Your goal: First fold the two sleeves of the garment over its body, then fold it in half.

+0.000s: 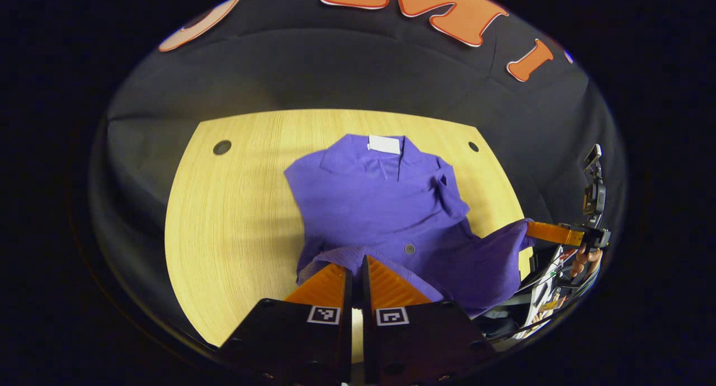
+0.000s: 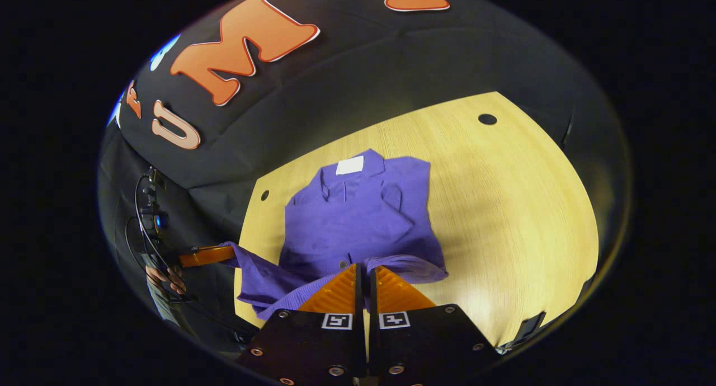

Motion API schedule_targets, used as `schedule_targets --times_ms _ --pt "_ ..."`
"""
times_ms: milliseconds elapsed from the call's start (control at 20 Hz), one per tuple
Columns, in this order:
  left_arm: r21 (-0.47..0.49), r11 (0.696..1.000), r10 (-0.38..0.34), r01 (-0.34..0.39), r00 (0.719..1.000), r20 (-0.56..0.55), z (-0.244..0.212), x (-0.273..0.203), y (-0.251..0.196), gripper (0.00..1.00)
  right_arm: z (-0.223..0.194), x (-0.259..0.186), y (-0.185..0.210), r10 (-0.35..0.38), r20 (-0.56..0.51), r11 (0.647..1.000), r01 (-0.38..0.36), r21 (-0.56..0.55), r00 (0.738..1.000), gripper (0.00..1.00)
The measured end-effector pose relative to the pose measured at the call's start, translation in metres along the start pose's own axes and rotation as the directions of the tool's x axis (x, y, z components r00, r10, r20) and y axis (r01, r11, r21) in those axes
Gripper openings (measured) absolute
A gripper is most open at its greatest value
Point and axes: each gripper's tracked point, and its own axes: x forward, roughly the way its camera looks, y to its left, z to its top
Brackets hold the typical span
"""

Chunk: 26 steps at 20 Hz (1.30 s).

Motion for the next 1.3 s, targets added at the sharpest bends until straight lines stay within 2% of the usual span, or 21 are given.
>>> schedule_targets --times_ms 300,550,750,950,1150,1300 --pt "0.074 0.993 0.09 -0.092 0.996 0.028 0.07 0.024 0.025 0.09 0.06 0.025 -0.001 0.007 0.016 1.0 -0.006 -0.025 1.0 0.02" --pt "-0.027 0.998 0.053 -0.052 0.998 0.034 0.114 0.049 0.041 0.09 0.096 0.063 -0.02 -0.021 -0.015 1.0 0.02 -0.016 1.0 0.03" --pt "-0.069 0.994 0.085 -0.085 0.996 -0.006 0.131 0.082 0.063 0.09 0.119 0.092 -0.033 -0.037 -0.041 0.999 0.037 -0.004 0.998 0.02" --pt "-0.181 0.981 0.06 -0.063 0.998 -0.02 0.144 0.105 0.071 0.09 0.135 0.113 -0.042 -0.033 -0.07 0.998 0.037 0.055 0.997 0.03" --pt "-0.128 0.986 0.103 -0.103 0.995 -0.014 0.157 0.117 0.082 0.09 0.154 0.132 -0.041 -0.024 -0.074 0.994 0.031 0.106 0.997 0.02" --pt "-0.089 0.987 0.138 -0.135 0.99 0.023 0.175 0.127 0.091 0.09 0.176 0.146 -0.041 -0.017 -0.034 0.986 0.022 0.168 0.999 0.03"
